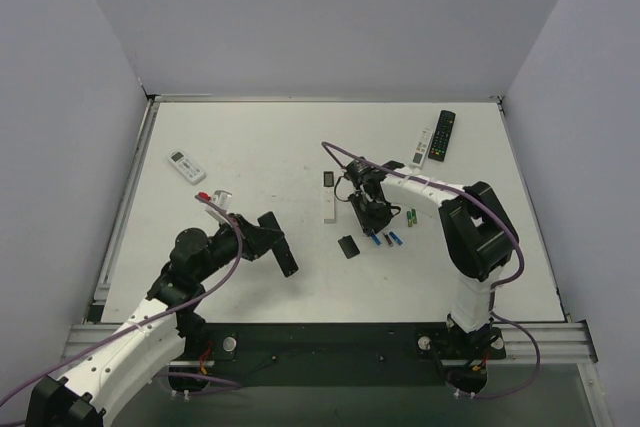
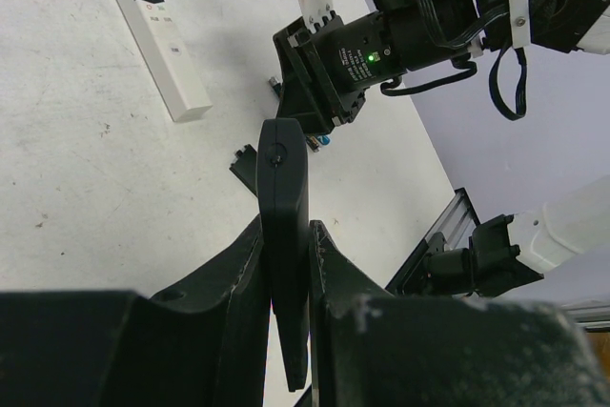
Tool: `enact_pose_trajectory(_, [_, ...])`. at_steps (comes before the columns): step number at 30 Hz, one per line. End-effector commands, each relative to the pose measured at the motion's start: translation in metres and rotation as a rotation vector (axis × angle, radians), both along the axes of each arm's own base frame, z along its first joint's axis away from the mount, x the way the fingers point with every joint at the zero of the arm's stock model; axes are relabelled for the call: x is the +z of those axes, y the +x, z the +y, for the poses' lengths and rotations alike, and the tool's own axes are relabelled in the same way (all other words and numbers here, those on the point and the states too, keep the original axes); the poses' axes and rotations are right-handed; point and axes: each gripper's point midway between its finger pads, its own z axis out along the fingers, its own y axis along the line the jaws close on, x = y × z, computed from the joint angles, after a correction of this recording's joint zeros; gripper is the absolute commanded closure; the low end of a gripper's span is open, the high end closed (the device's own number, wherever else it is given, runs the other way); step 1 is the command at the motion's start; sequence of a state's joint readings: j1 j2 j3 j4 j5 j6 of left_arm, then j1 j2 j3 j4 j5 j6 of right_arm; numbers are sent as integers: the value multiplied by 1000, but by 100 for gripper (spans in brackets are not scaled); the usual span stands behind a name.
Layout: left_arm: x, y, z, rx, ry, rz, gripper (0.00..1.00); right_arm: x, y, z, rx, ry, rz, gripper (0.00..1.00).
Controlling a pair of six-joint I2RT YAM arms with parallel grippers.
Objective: Load the batteries into the remote control
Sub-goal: Pick up the battery from the center of the board, then load the battery into the remote control.
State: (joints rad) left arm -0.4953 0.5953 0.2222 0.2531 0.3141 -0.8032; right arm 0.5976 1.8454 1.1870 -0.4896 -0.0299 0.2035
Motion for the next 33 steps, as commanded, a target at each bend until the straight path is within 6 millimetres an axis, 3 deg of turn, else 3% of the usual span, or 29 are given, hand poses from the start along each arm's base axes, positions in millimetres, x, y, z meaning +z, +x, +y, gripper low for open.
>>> enact_pose_trajectory(1, [39, 7, -1, 5, -42, -114, 100, 2, 1, -2, 28, -41, 11, 80])
enact_pose_trajectory(7, [38, 7, 0, 7, -39, -115, 100, 1, -2, -2, 50, -52, 18, 90])
enact_pose_trajectory(10, [41, 8, 0, 14, -47, -119, 100, 12, -2, 1, 51, -33, -10, 94])
enact_pose_trajectory(15, [49, 14, -1, 33, -102, -121, 100, 53, 7, 12, 39, 20, -138, 98])
enact_pose_trajectory(22, [55, 31, 0, 91, -184, -107, 100, 134, 16, 60, 37, 214, -339, 100])
enact_pose_trajectory(29, [75, 46, -5, 97, -271, -135, 100, 204, -1, 118, 108, 470, -494, 100])
enact_pose_trajectory(33, [85, 51, -12, 69, -319, -128, 100, 228, -22, 148, 191, 586, -559, 100])
